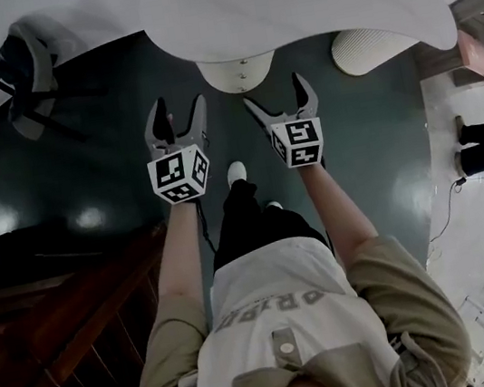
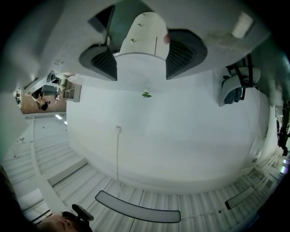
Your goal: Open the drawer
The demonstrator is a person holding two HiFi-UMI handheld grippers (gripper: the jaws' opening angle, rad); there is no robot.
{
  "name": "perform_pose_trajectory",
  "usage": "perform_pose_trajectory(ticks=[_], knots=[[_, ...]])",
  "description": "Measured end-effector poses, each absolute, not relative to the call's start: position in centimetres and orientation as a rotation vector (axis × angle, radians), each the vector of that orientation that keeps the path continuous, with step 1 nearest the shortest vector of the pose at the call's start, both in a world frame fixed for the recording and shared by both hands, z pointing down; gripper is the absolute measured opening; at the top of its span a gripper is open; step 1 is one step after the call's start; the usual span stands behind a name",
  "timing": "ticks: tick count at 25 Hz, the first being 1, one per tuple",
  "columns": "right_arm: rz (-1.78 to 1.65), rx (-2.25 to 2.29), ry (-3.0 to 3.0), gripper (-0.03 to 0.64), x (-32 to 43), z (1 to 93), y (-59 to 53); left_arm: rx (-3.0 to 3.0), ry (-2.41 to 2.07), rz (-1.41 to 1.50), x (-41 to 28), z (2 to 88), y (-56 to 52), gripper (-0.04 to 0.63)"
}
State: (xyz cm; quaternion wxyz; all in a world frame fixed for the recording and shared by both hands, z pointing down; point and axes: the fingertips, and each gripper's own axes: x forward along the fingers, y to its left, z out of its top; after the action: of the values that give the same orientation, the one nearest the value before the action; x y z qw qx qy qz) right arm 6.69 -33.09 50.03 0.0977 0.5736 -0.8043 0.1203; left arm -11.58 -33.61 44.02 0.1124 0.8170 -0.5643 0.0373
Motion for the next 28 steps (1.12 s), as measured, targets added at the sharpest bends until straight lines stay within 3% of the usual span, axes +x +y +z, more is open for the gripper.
perform_pose_trajectory(ticks=[14, 28], knots=[[0.416, 1.729, -2.33, 0.506, 6.2, 62.7, -39.9, 2.393, -1.68, 0.058, -12.4, 52.6, -37.7, 0.353], [0.548, 1.761, -2.213, 0.454, 5.8, 71.7, -46.6, 2.365, -1.677, 0.15, -12.4, 59.3, -39.4, 0.353]])
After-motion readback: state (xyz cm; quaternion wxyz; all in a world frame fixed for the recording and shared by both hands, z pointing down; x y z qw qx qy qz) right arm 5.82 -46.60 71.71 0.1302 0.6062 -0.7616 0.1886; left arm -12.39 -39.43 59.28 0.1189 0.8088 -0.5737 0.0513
